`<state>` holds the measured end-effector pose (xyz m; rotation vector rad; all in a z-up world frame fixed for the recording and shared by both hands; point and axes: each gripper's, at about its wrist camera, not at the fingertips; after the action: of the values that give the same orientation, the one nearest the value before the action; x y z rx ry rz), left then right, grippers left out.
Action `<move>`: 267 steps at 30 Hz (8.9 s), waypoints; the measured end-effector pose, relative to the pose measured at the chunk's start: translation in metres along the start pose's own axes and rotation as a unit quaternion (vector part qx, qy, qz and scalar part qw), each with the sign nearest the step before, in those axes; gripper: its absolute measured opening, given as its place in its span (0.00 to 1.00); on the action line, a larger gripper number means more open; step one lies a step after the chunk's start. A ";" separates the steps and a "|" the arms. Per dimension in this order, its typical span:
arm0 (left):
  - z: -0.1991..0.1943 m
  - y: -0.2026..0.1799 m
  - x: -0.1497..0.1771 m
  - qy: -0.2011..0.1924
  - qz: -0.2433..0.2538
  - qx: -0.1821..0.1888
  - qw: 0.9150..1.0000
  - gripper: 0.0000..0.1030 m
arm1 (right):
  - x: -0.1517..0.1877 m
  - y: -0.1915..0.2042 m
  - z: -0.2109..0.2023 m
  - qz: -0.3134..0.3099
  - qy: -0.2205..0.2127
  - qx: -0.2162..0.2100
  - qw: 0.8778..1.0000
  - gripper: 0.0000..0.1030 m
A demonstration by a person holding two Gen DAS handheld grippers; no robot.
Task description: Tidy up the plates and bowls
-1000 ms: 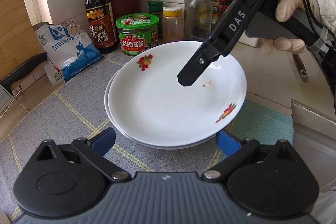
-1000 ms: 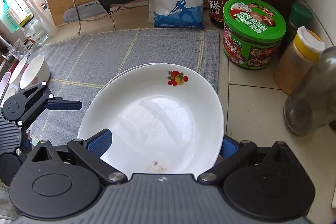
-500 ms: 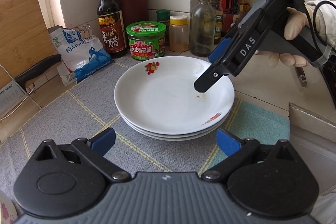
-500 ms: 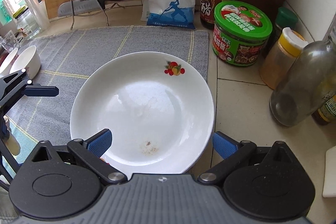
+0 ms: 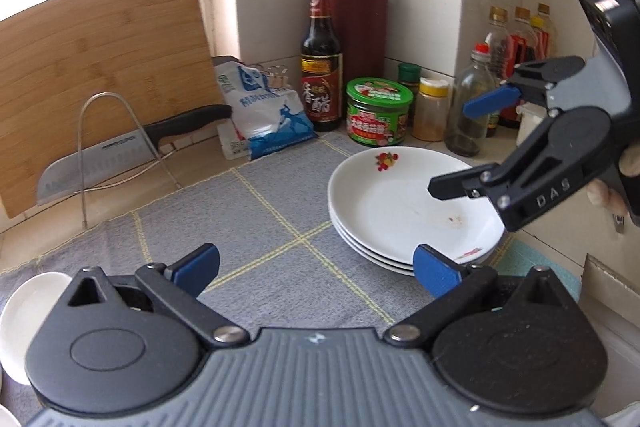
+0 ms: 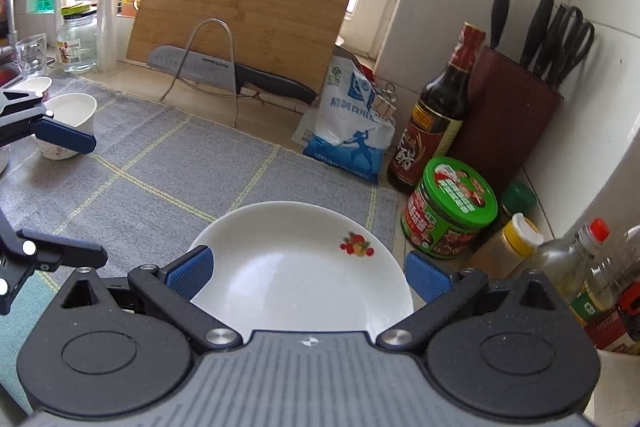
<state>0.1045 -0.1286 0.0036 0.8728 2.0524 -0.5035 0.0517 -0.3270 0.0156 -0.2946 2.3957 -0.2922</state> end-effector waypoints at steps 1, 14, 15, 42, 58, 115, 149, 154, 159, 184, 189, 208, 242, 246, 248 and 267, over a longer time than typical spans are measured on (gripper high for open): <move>-0.008 0.004 0.000 -0.003 -0.010 -0.015 1.000 0.99 | -0.001 0.005 -0.002 -0.009 -0.008 -0.003 1.000 1.00; -0.083 0.041 0.032 0.012 -0.055 -0.068 0.996 0.99 | -0.033 0.116 -0.026 -0.103 -0.068 -0.109 0.986 1.00; -0.088 0.046 0.035 0.012 -0.053 -0.070 0.996 0.99 | -0.034 0.125 -0.026 -0.102 -0.060 -0.115 0.986 1.00; -0.170 0.207 0.119 0.059 -0.084 -0.114 0.988 0.98 | -0.072 0.322 -0.009 -0.059 -0.002 -0.197 0.979 1.00; -0.145 0.234 0.122 0.100 -0.089 -0.049 0.990 0.64 | -0.079 0.350 0.010 -0.054 0.000 -0.219 0.974 0.96; -0.083 0.136 0.076 0.096 -0.021 0.075 0.992 0.45 | -0.041 0.250 -0.029 -0.011 0.026 -0.149 0.988 0.83; -0.046 0.118 0.074 0.115 -0.027 0.098 0.988 0.45 | -0.023 0.219 -0.014 0.004 0.059 -0.145 0.988 0.83; -0.045 0.119 0.077 0.113 -0.032 0.105 0.987 0.56 | -0.022 0.221 -0.012 0.005 0.061 -0.144 0.988 0.86; -0.052 0.117 0.076 0.095 -0.025 0.095 0.991 0.82 | -0.023 0.215 -0.016 0.019 0.048 -0.153 0.987 1.00; -0.104 0.148 0.085 0.031 -0.066 0.006 0.997 0.91 | -0.051 0.203 -0.029 0.019 0.013 -0.117 0.993 1.00; -0.111 0.152 0.092 0.024 -0.056 -0.031 0.998 0.93 | -0.064 0.206 -0.026 0.009 0.006 -0.122 0.992 1.00; -0.091 0.169 0.105 0.021 -0.020 -0.114 0.993 0.96 | -0.104 0.210 0.017 -0.003 0.032 -0.154 0.988 1.00; -0.042 0.190 0.093 0.020 -0.065 -0.085 0.994 0.88 | -0.153 0.222 0.125 -0.047 0.081 -0.251 0.963 0.90; -0.041 0.191 0.093 0.020 -0.065 -0.081 0.994 0.87 | -0.155 0.224 0.135 -0.049 0.087 -0.260 0.961 0.86; -0.041 0.191 0.093 0.020 -0.066 -0.081 0.994 0.87 | -0.157 0.225 0.141 -0.048 0.091 -0.265 0.959 0.84; -0.044 0.190 0.093 0.019 -0.059 -0.085 0.994 0.86 | -0.166 0.238 0.157 -0.063 0.101 -0.295 0.948 0.77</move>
<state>0.1816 0.0643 -0.0541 0.6693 2.1556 -0.3713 0.2468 -0.0731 -0.0651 -0.7191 2.6259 0.3708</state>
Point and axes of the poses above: each gripper's, at about its wrist camera, not at the fingertips, and z roughly the way its jaws point, y to its left, x to its underside, and after that the axes turned 7 degrees about x, right-handed
